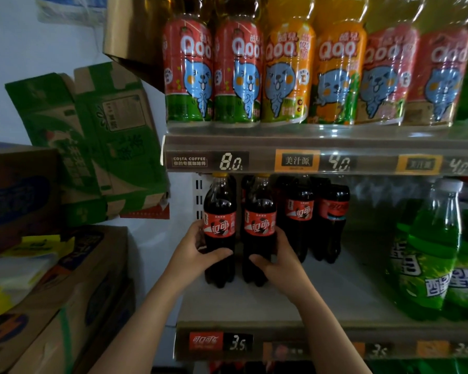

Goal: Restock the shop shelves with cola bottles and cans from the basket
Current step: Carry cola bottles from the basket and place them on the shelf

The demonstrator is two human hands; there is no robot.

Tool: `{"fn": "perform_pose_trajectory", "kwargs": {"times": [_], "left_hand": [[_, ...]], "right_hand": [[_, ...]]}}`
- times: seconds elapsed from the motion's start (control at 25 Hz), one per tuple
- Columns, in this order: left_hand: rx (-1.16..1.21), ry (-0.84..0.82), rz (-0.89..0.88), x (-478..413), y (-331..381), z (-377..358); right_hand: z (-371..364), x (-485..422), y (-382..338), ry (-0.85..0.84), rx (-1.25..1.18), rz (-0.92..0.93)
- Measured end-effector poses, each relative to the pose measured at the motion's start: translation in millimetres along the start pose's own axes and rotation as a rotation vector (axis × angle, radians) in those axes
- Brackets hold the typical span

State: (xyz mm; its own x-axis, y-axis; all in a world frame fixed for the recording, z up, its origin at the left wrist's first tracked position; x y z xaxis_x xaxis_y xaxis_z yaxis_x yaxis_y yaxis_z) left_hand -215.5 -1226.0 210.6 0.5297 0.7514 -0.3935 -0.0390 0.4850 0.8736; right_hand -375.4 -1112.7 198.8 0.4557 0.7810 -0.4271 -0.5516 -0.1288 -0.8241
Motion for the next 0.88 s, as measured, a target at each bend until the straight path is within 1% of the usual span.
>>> {"fn": "perform_pose_trajectory", "kwargs": {"times": [0.32,0.56,0.88], "left_hand": [[-0.013,0.034,-0.007,1.8,-1.8,2.8],[-0.005,0.075,-0.01,2.0,-6.9,2.4],[0.005,0.09,-0.011,3.3,-6.7,0.0]], "right_hand": [[-0.3,0.9,-1.5,0.03,0.002,0.038],[1.0,3.4,3.0,-0.019,-0.031,0.031],[1.2,7.8,6.9,-0.015,-0.068,0.02]]}}
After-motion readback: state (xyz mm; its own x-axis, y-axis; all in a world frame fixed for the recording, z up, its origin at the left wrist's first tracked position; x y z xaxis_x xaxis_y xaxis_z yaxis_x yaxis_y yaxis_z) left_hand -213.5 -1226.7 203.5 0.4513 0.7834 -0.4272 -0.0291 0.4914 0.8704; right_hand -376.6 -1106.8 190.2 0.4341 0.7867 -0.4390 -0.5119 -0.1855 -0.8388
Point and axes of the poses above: each hand's wrist, its own x-axis away from the middle knuckle, its own z-axis out of the back of the hand, y = z × x, the point moved 9 cm from there along -x, towards the middle knuckle, and after that the axes turned 3 degrees about z, right-handed, at the moved point
